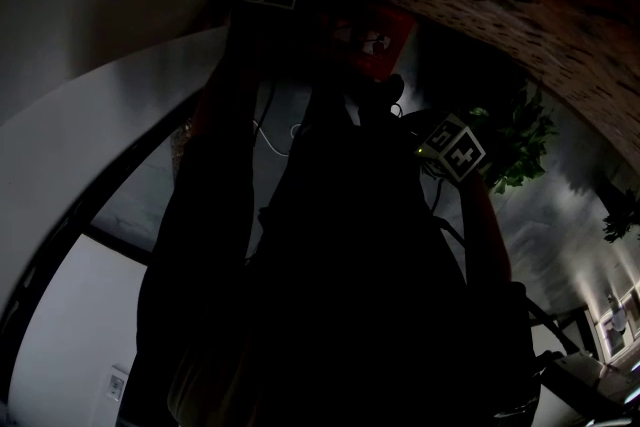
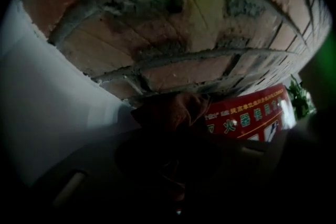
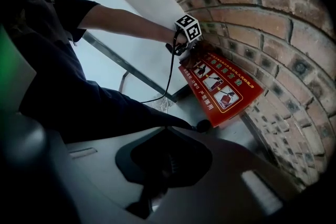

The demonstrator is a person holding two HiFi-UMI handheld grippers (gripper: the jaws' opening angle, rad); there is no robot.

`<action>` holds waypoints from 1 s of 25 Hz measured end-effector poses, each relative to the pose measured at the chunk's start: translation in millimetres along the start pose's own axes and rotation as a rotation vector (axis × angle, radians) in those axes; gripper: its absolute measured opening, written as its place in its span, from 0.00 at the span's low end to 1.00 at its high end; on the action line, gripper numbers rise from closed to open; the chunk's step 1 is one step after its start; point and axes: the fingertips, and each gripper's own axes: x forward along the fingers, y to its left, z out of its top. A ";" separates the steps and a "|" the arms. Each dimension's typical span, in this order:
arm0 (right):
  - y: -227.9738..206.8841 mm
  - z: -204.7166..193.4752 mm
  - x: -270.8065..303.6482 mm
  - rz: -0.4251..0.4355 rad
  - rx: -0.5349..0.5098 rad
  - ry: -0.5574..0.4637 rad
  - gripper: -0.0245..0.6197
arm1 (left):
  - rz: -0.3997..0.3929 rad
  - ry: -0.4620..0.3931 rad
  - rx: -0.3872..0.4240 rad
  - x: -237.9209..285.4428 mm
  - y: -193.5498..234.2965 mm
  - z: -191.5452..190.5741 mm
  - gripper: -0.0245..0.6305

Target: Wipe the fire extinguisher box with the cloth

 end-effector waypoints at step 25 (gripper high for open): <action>2.6 -29.0 2.2 0.003 0.085 -0.054 0.04 | -0.008 0.001 0.260 0.0 -81.0 5.5 0.11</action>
